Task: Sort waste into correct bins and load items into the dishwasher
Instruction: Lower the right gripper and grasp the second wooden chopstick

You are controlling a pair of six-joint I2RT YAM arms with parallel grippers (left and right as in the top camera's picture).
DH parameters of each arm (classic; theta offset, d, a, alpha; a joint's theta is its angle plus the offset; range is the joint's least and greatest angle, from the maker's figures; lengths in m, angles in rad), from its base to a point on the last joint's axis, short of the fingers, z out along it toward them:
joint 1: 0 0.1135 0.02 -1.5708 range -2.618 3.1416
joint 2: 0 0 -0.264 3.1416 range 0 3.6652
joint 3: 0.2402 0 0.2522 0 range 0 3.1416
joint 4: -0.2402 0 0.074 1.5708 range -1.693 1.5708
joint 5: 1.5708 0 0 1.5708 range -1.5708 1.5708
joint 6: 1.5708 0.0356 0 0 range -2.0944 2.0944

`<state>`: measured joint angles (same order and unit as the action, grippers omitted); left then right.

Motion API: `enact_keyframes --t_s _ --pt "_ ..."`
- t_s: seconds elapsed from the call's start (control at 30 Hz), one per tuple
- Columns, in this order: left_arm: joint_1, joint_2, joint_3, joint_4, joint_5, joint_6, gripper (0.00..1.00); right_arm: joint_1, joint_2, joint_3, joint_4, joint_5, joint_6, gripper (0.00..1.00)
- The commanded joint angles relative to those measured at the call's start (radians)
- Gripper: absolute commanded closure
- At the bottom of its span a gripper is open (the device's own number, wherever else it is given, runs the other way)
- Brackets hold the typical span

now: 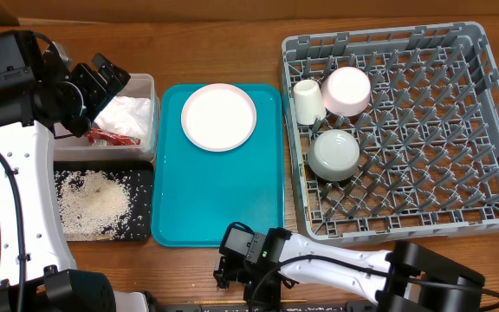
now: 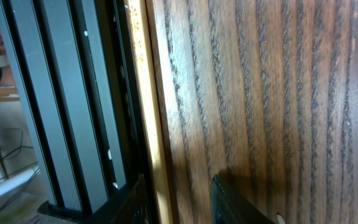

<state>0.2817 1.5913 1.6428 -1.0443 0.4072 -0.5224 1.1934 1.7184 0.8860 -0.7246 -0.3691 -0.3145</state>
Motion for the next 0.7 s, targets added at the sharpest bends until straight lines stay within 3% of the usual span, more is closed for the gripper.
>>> enact_keyframes --t_s 0.0,0.2,0.4,0.67 --pt "0.000 -0.015 0.018 0.002 -0.004 -0.009 0.00 0.041 0.045 -0.088 0.011 -0.036 0.001 0.64" --pt "0.000 -0.015 0.018 0.002 -0.004 -0.009 0.00 0.041 0.045 -0.089 0.013 0.032 0.002 0.72" --pt "0.000 -0.015 0.018 0.001 -0.004 -0.009 0.00 0.040 0.045 -0.089 0.006 0.190 0.001 0.72" --pt "0.000 -0.015 0.018 0.002 -0.004 -0.009 0.00 0.041 0.045 -0.089 0.009 0.193 0.001 0.76"
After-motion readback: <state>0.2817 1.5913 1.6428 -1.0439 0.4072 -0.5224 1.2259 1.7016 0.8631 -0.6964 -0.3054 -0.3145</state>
